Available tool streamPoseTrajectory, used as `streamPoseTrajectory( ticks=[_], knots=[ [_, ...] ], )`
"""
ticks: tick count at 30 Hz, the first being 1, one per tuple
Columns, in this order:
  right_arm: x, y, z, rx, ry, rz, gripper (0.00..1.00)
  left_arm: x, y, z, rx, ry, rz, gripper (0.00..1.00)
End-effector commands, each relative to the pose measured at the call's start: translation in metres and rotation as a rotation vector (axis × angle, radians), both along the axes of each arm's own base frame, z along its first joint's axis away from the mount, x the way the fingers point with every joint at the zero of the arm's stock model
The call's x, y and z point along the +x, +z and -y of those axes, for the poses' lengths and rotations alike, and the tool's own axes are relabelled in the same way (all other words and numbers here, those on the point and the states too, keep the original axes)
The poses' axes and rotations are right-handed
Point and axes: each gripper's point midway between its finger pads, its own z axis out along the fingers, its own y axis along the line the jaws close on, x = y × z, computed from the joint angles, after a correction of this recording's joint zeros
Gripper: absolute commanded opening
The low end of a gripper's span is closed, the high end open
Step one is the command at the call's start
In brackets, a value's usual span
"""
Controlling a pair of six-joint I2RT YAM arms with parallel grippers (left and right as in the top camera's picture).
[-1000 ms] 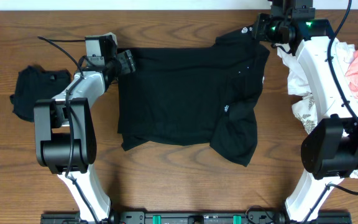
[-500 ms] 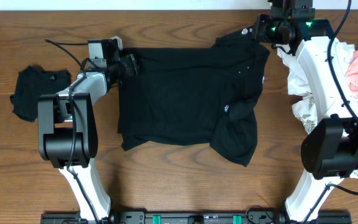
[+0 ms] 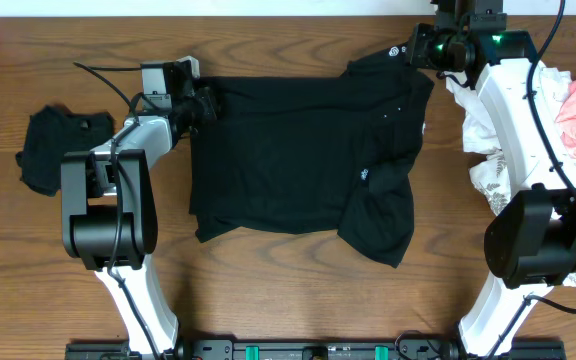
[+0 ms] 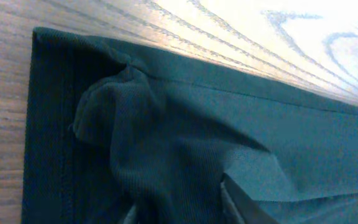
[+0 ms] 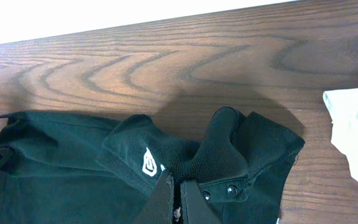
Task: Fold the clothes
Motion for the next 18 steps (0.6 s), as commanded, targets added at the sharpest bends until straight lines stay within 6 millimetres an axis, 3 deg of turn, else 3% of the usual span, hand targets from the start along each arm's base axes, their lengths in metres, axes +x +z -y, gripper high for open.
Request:
streamPoseTrajectory(
  ticks=[1, 8, 10, 18],
  knots=[
    [0.001, -0.001, 0.008, -0.015, -0.006, 0.001, 0.01, 0.003, 0.024, -0.008, 0.004, 0.006, 0.047, 0.25],
    [0.0, -0.001, 0.008, -0.015, -0.006, -0.003, 0.01, -0.002, 0.07, -0.027, 0.02, 0.049, 0.094, 0.06],
    [-0.001, -0.002, 0.008, -0.015, -0.006, -0.005, 0.01, -0.007, 0.076, -0.033, 0.037, 0.07, 0.083, 0.06],
    [-0.004, -0.004, 0.008, -0.016, -0.006, -0.024, 0.01, -0.028, 0.067, -0.035, 0.05, 0.084, -0.022, 0.06]
  ],
)
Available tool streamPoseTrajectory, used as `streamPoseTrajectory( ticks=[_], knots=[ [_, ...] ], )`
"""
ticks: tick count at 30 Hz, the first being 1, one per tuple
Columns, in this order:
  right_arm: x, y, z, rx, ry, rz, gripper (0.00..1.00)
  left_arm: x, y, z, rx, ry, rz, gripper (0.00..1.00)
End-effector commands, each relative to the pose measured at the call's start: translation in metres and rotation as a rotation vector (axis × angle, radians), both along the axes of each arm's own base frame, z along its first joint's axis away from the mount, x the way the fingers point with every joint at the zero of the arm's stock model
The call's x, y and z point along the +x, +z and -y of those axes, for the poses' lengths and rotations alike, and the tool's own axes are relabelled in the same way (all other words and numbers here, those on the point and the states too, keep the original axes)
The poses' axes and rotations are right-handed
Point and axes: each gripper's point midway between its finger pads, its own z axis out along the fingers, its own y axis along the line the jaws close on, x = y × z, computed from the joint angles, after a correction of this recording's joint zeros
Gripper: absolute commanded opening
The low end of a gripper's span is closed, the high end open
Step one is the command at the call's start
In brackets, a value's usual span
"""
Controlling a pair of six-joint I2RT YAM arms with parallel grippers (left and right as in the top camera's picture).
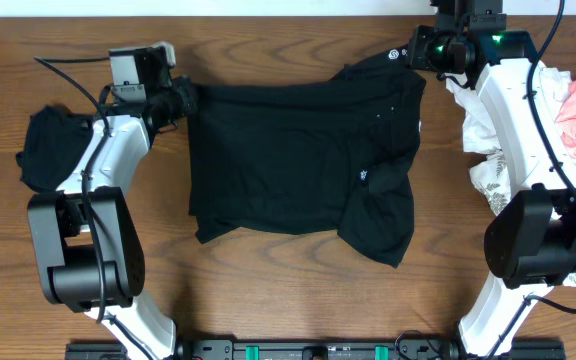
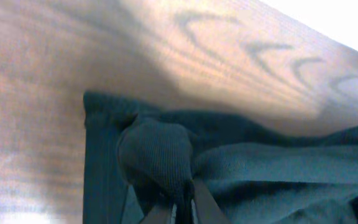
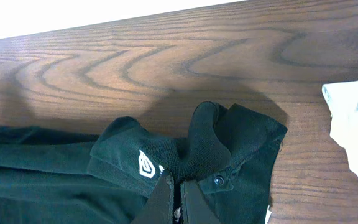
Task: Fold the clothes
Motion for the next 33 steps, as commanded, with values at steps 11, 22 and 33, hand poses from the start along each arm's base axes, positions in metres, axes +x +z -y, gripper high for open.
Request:
streamPoseTrajectory(
  ticks=[11, 22, 33],
  knots=[
    [0.02, 0.01, 0.037, -0.126, -0.12, 0.09, 0.01, 0.024, 0.014, -0.031, 0.13, 0.101, 0.114, 0.12],
    [0.038, 0.025, 0.037, -0.106, -0.124, 0.184, 0.46, 0.035, 0.028, -0.031, 0.131, 0.105, 0.187, 0.74],
    [-0.07, -0.044, 0.037, -0.17, -0.013, -0.327, 0.49, -0.086, -0.032, 0.009, -0.029, -0.058, -0.371, 0.53]
  ],
)
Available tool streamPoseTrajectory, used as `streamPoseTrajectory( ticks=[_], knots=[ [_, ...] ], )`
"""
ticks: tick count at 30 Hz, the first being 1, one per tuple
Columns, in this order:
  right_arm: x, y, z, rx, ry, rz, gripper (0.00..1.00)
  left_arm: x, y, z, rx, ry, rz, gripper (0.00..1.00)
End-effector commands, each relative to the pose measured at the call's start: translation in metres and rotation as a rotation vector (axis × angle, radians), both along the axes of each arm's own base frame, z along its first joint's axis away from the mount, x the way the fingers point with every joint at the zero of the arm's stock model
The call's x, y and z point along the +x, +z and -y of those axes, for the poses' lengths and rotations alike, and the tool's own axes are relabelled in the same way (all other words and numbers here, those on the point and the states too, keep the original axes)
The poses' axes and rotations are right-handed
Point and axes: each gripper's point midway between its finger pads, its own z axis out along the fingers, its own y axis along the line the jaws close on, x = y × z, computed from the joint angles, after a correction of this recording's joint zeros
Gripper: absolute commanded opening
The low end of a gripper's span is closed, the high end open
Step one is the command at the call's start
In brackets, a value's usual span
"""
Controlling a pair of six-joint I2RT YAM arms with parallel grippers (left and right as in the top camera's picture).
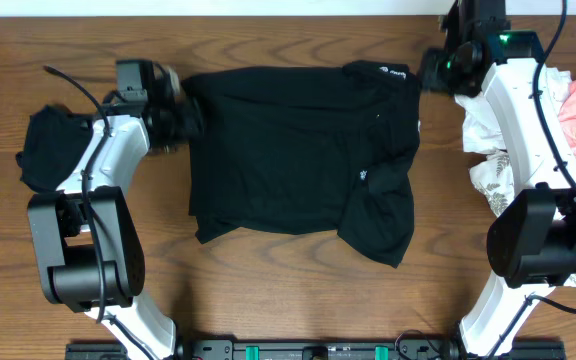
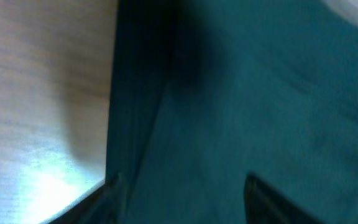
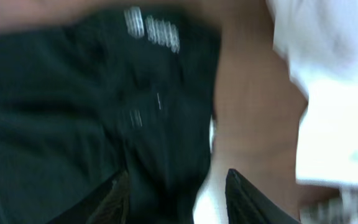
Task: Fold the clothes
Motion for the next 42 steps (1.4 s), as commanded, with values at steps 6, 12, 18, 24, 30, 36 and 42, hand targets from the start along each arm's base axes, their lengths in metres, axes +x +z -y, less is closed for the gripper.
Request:
streamPoseTrajectory(
  ticks=[6, 12, 18, 24, 30, 36, 42],
  knots=[
    [-0.058, 0.003, -0.007, 0.005, 0.122, -0.181, 0.54, -0.061, 0.043, 0.011, -0.021, -0.132, -0.086, 0.47],
    [-0.103, 0.032, -0.018, -0.001, 0.185, -0.245, 0.57, -0.092, 0.087, 0.013, -0.002, -0.155, -0.042, 0.47],
    [-0.132, 0.054, -0.045, -0.018, 0.262, -0.208, 0.58, -0.126, 0.078, 0.021, -0.001, -0.19, -0.087, 0.48],
    [-0.156, 0.015, -0.068, -0.008, 0.27, -0.233, 0.59, -0.149, 0.032, 0.039, -0.017, -0.238, -0.14, 0.48],
    [-0.189, -0.052, -0.089, 0.09, 0.296, -0.354, 0.57, -0.16, 0.0, 0.045, -0.032, -0.194, -0.166, 0.48],
    [-0.21, -0.088, -0.088, 0.082, 0.294, -0.405, 0.57, -0.152, -0.015, 0.025, 0.092, -0.162, -0.128, 0.48],
    [-0.223, -0.111, -0.083, 0.083, 0.231, -0.442, 0.58, -0.147, -0.019, 0.007, 0.183, -0.101, -0.129, 0.57]
  ],
)
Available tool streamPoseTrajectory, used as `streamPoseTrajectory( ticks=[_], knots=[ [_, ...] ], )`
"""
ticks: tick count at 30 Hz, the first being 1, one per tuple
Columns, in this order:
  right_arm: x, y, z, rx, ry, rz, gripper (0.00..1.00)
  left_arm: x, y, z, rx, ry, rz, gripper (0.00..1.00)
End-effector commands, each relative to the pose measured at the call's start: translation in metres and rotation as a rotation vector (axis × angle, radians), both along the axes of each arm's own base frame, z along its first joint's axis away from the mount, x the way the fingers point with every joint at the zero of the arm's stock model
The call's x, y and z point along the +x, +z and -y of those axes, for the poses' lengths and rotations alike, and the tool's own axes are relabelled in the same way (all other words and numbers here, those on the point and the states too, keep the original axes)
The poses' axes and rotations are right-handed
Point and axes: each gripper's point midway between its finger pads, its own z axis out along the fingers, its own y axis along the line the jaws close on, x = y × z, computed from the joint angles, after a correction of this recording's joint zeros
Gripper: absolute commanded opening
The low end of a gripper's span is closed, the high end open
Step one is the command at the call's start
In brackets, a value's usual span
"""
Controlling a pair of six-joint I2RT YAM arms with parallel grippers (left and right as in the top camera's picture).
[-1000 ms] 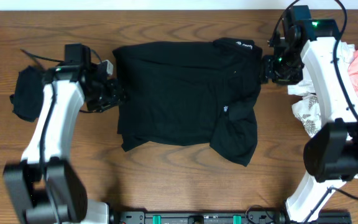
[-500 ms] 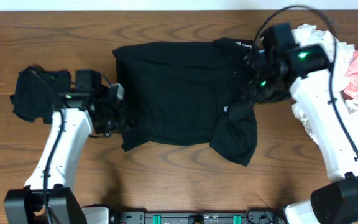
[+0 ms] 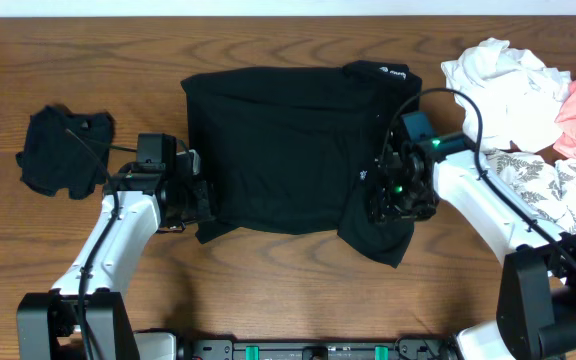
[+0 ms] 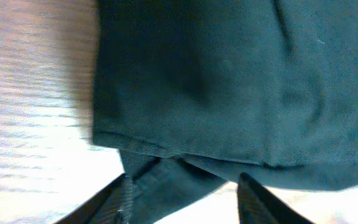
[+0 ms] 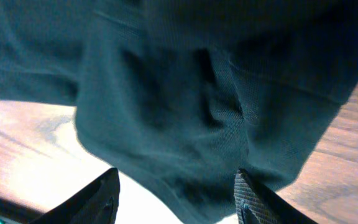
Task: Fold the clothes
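The black shirt (image 3: 288,150) lies spread flat in the middle of the table, with a sleeve (image 3: 380,232) folded down at its near right. My left gripper (image 3: 199,201) is at the shirt's near left corner, open. In the left wrist view that corner (image 4: 166,180) lies between its fingers (image 4: 122,200), and my left gripper (image 4: 185,202) grips nothing. My right gripper (image 3: 387,204) hovers open over the sleeve. In the right wrist view the sleeve (image 5: 185,130) fills the space between its wide-apart fingertips (image 5: 252,200), and my right gripper (image 5: 176,199) is empty.
A small crumpled black garment (image 3: 63,150) lies at the left of the wooden table (image 3: 288,310). At the right are piled a white garment (image 3: 498,75), a pink one and a patterned white one (image 3: 543,180).
Both grippers were open at the shirt's far corners. Now the left one is at the near left corner and the right one over the near right sleeve. The shirt has not moved.
Both grippers were shut on the shirt's far edge, left on the hem corner, right on the collar. Then the far edge was stretched farther back and straighter. Then both stood open with the shirt flat, and now they are at its near edge.
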Motion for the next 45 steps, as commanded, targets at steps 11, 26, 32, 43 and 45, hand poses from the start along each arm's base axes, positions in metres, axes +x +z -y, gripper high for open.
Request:
streamPoseTrajectory(
  ticks=[11, 26, 32, 43, 45],
  knots=[
    [-0.01, -0.017, 0.018, -0.121, -0.142, -0.026, 0.57, 0.001, -0.018, -0.025, 0.126, 0.126, -0.046, 0.7],
    [-0.012, -0.018, 0.038, -0.247, -0.275, -0.027, 0.55, 0.007, -0.056, -0.022, 0.117, 0.108, -0.108, 0.69],
    [-0.01, -0.018, 0.038, -0.244, -0.276, -0.022, 0.54, 0.005, -0.055, -0.015, 0.072, 0.099, -0.117, 0.52],
    [-0.01, -0.018, 0.038, -0.243, -0.276, -0.02, 0.55, 0.002, -0.055, -0.013, 0.067, 0.099, -0.13, 0.25],
    [-0.01, -0.018, 0.038, -0.243, -0.276, -0.02, 0.55, 0.002, -0.055, -0.013, 0.067, 0.098, -0.131, 0.25]
  ],
)
